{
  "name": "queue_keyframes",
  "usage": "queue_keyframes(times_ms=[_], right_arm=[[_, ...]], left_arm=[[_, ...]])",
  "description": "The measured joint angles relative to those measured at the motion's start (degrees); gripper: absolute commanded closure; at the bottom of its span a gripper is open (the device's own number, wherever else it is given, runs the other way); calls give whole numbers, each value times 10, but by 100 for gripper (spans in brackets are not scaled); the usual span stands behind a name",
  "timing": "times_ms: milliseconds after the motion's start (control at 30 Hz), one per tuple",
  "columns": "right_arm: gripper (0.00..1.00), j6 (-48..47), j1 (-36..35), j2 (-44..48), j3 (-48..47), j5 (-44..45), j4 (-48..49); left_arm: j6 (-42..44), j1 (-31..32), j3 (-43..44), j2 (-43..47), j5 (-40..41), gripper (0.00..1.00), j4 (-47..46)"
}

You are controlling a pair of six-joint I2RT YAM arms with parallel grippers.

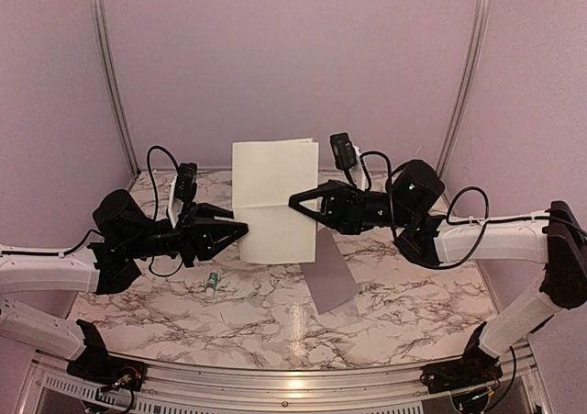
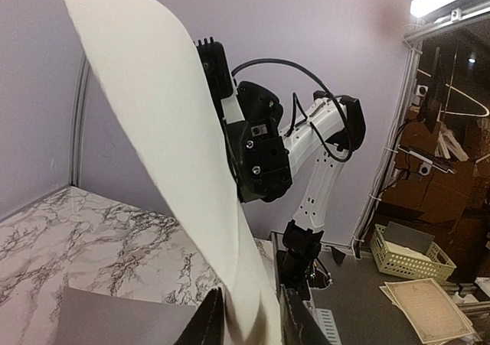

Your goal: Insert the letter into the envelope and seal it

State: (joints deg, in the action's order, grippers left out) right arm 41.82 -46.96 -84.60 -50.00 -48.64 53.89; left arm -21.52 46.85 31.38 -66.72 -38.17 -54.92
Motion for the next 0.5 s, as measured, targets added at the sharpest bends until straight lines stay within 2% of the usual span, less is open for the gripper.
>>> queue_keyframes(times_ms=[167, 200, 267, 333, 400, 500], right_arm=[[95, 10, 0, -2, 0, -3, 14], [84, 12, 0, -3, 0, -4, 15], [53, 17, 1, -5, 0, -5, 15], [37, 17, 2, -8, 0, -7, 16], [32, 17, 3, -11, 0, -9, 16], [31, 10, 4, -13, 0, -13, 12]], left_arm=[[1, 1, 0, -2, 8, 95, -1], [1, 2, 0, -2, 10, 97, -1], [1, 3, 0, -2, 12, 100, -1], [1, 3, 0, -2, 14, 100, -1], [1, 3, 0, -2, 18, 100, -1], [-4, 3, 0, -2, 32, 100, -1]])
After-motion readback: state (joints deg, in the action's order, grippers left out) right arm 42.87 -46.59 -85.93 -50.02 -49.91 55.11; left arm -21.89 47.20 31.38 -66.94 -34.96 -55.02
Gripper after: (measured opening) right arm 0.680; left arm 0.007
